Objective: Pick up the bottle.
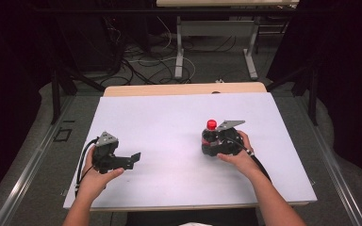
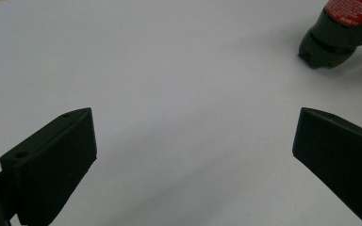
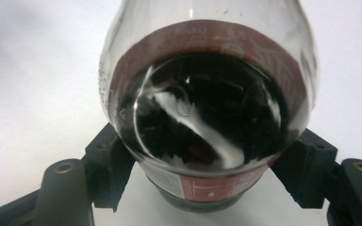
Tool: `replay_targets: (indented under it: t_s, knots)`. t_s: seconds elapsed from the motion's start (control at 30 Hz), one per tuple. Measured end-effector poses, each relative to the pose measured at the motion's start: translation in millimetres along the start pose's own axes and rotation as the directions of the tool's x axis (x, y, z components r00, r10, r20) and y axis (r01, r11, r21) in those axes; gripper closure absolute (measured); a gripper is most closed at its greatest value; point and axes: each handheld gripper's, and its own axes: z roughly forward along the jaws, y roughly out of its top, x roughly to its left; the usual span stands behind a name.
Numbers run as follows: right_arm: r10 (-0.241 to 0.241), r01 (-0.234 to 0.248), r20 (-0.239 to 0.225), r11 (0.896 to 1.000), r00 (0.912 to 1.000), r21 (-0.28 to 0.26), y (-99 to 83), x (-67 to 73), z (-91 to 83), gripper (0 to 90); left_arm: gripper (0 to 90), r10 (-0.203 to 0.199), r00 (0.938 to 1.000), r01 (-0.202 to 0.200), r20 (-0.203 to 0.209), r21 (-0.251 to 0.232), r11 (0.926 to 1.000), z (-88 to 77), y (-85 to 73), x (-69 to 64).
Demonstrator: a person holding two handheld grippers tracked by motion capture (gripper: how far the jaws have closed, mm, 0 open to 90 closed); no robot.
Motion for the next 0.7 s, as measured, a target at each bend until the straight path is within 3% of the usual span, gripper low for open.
replay_targets:
  t_s: [0.1,0.2,0.3,0.33,0.43,0.47,0.6,0.7]
  knots:
    - [-0.01,0.009,-0.038,0.999,0.9992,-0.038,0.5,12.8,-6.4,28.7,1.1,0.01,0.9999,-0.01,0.014,-0.009,0.9999,-0.6,1.7,-2.9]
    - [-0.05,0.046,-0.074,0.998,0.996,-0.048,1.5,31.2,-17.2,28.7,1.5,0.015,0.9993,-0.015,0.034,-0.012,0.9998,-2.0,4.1,-7.5]
    - [-0.077,0.073,-0.097,0.996,0.9923,-0.043,2.7,39.7,-21.1,28.8,1.5,0.038,0.9972,-0.037,0.065,-0.014,0.9992,-3.6,7.8,-14.2]
    - [-0.088,0.085,-0.112,0.996,0.9899,-0.031,3.8,43.6,-23.4,28.8,1.5,0.043,0.9964,-0.042,0.073,-0.022,0.9989,-3.8,9.3,-17.6]
    - [-0.124,0.116,-0.159,0.991,0.9795,-0.06,4.1,58.2,-27.8,28.8,1.4,0.072,0.9907,-0.068,0.116,-0.033,0.9971,-6.4,15.6,-28.4]
    - [-0.124,0.116,-0.159,0.991,0.9795,-0.06,4.1,58.2,-27.8,28.8,1.4,0.079,0.9886,-0.075,0.129,-0.037,0.9965,-7.1,17.4,-31.9]
    - [-0.161,0.148,-0.207,0.986,0.965,-0.075,1.3,73.8,-31.1,28.8,3.0,0.121,0.9748,-0.108,0.187,-0.079,0.9911,-11.2,25.6,-50.2]
    - [-0.179,0.168,-0.223,0.984,0.9583,-0.066,1.1,77.7,-31.8,28.8,6.2,0.164,0.9556,-0.143,0.245,-0.101,0.9845,-15.9,35.8,-62.1]
